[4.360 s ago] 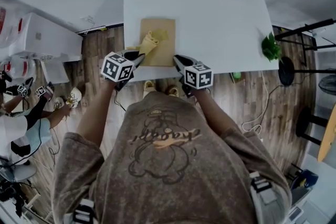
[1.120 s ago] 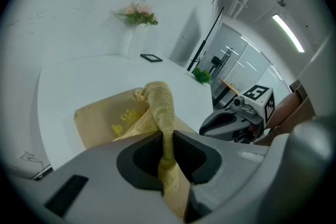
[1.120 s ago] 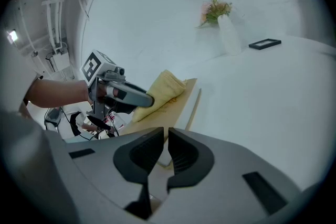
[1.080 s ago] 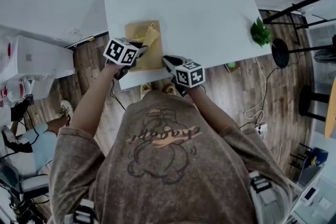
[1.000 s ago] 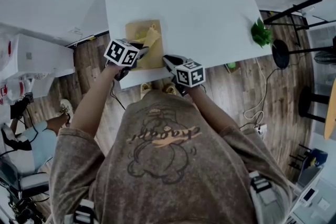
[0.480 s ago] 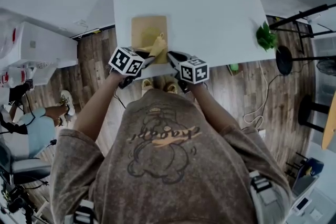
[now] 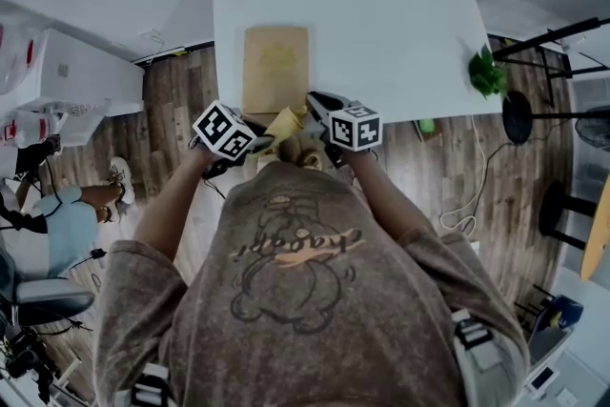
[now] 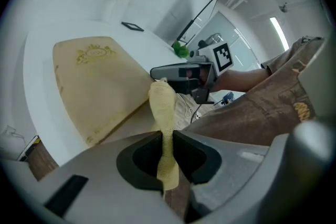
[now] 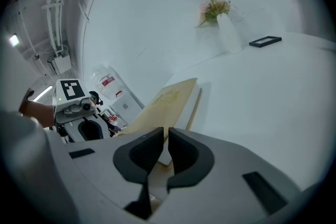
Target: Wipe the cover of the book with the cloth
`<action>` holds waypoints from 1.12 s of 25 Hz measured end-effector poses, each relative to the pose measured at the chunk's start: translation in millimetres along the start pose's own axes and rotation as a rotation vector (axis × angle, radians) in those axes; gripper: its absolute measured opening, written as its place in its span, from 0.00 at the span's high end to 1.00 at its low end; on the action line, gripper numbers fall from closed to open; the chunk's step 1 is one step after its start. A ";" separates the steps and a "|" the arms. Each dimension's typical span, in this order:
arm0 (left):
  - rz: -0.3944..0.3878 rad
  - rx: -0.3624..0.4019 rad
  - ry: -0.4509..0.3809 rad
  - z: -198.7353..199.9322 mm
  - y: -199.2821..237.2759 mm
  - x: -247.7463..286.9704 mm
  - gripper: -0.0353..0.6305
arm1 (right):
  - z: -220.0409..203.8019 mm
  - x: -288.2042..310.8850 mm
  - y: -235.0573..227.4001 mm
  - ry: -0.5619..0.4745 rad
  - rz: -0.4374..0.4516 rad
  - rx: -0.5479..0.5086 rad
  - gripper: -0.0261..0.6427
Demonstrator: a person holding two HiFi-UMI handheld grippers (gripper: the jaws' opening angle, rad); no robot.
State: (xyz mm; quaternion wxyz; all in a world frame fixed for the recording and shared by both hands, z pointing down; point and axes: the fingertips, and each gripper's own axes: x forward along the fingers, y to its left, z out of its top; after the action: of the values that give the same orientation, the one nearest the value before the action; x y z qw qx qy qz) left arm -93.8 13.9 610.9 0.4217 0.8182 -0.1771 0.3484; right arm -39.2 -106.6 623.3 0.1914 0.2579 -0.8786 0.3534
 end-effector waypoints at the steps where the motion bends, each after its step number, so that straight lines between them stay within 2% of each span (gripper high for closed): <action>1: -0.021 0.003 -0.002 0.5 -4.6 -4.0 0.87 | 0.0 -0.3 0.1 0.000 0.000 0.000 0.91; 4: -0.075 -0.002 -0.059 16.4 -11.8 -26.2 0.87 | -0.1 -0.9 1.3 -0.003 -0.001 0.007 0.91; 7: -0.074 0.001 -0.150 50.5 -4.9 -57.8 0.87 | -0.1 -0.7 1.4 -0.009 -0.004 0.017 0.91; 9: -0.029 0.018 -0.201 75.2 8.9 -78.0 0.87 | -0.2 -0.3 1.0 -0.011 -0.007 0.021 0.91; 12: 0.086 0.045 -0.247 107.8 41.6 -100.2 0.87 | -0.4 0.3 1.2 -0.011 -0.007 0.025 0.91; 17: 0.231 0.042 -0.296 157.0 95.0 -113.6 0.87 | 0.8 1.6 2.4 -0.017 0.002 0.042 0.91; 23: 0.371 0.072 -0.281 198.7 145.3 -98.2 0.87 | 0.1 3.2 0.1 -0.014 -0.004 0.021 0.92; 28: 0.374 0.067 -0.202 203.1 158.0 -58.3 0.87 | 1.1 0.7 0.2 -0.022 -0.001 0.033 0.92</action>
State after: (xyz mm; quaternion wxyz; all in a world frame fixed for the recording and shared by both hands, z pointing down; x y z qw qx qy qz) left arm -141.0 -243.4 576.9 0.3026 0.8153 -0.3554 0.3426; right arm -40.0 -107.5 622.8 0.1776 0.2654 -0.8745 0.3650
